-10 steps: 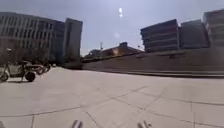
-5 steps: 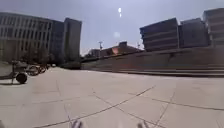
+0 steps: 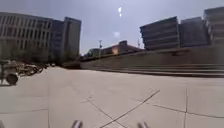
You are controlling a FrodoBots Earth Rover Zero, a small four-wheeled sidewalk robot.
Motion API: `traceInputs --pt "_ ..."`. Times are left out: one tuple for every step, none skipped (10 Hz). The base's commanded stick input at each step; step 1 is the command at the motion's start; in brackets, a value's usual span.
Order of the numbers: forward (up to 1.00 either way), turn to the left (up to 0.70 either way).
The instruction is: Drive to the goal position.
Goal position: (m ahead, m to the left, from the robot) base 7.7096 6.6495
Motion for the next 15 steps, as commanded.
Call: traceInputs --pt "0.85 0.00" --pt "0.85 0.00" --pt "0.85 0.00" --pt "0.85 0.00" --pt "0.85 0.00" --pt "0.85 0.00" --pt "0.85 0.00" --pt "0.85 0.00" --pt "0.85 0.00" --pt "0.85 0.00" --pt "0.85 0.00" --pt "0.85 0.00" --pt "0.85 0.00" --pt "0.85 0.00" --pt "0.85 0.00"
